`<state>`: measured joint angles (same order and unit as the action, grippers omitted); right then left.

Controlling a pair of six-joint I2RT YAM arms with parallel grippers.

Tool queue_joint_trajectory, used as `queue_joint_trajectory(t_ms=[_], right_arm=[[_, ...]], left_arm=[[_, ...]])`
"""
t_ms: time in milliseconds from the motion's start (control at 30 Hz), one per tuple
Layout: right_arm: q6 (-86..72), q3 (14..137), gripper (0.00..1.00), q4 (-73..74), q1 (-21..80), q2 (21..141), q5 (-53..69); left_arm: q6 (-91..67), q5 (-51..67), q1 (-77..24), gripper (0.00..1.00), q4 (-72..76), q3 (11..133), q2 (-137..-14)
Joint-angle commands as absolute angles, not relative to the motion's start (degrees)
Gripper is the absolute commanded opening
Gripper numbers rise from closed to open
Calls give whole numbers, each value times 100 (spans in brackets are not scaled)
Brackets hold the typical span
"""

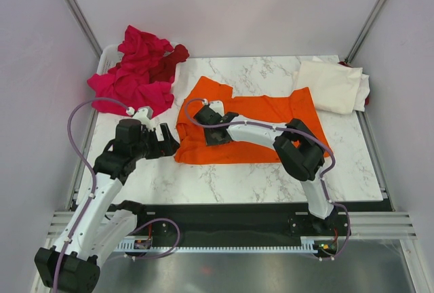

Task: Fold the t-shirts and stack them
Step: Fold the tshirt

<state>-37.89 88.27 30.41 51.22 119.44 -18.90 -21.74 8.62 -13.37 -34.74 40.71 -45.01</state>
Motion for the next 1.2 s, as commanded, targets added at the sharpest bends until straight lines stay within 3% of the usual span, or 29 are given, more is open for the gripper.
queue_joint_trajectory(t_ms=[0,267,433,700,1167], right_arm=[[-3727,8947,49,3182,5124,12067,-2197],[-3700,8851,44,3199,5124,12085,-2285],[-3700,8824,30,3208,5115,12059,-2285],[-3595,8938,0,3261,5124,12050,-2347],[-3208,9641,0,3577,4852,12094,-2505]], left_arm=[[-2048,826,-1336,100,-3261,4078,-4491],[-2039,835,-1336,100,-3270,4087,-4544],[-2039,853,-1345,100,-3252,4087,-4588],[-2030,852,-1336,100,-3261,4087,-4597],[-2030,835,-1336,100,-3261,4078,-4570]])
